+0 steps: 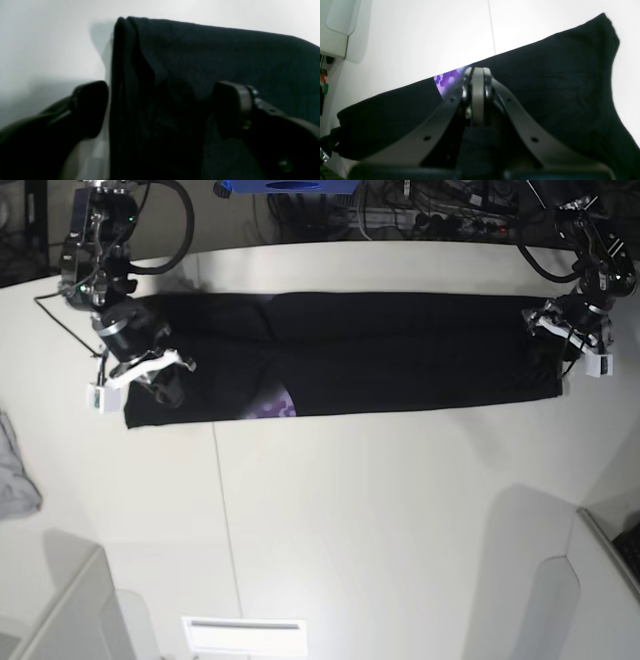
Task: Fold the T-shirt properly
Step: 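Grasp the strip's end with the left gripper, then fold the strip's end held by the left gripper toward the right gripper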
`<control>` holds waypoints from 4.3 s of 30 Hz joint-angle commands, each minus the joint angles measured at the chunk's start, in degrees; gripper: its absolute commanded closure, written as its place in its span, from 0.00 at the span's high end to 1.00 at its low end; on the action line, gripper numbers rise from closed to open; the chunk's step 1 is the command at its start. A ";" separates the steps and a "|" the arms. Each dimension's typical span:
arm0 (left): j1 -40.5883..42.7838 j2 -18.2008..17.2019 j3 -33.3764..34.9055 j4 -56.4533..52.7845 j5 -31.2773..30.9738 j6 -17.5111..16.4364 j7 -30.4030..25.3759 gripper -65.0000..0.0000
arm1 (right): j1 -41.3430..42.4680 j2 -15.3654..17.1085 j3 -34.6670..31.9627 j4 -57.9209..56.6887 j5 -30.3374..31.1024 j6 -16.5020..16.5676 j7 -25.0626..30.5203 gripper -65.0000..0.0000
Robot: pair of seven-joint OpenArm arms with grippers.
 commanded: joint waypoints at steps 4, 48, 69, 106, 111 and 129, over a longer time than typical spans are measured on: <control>0.57 -0.07 0.31 -0.81 1.62 0.29 4.18 0.25 | -0.25 0.57 0.34 1.28 0.61 0.27 1.43 0.00; 5.49 2.92 27.48 27.24 1.44 11.72 4.53 0.00 | -0.07 -1.36 0.43 1.02 0.70 0.18 1.17 0.00; -2.42 10.48 39.61 27.15 1.18 18.93 12.01 0.00 | -0.25 -1.01 0.87 0.93 0.61 0.18 1.17 0.00; -4.71 11.80 43.04 24.60 1.26 19.72 13.06 0.00 | 0.02 -1.10 0.87 0.93 0.61 0.18 1.17 0.00; -4.53 11.80 43.13 24.60 1.18 19.72 13.06 0.15 | 0.02 -1.10 0.87 0.93 0.61 0.18 1.17 0.00; -6.90 11.88 51.92 21.52 1.18 19.72 13.06 0.62 | 0.02 -1.19 0.87 0.93 0.61 0.10 1.17 0.00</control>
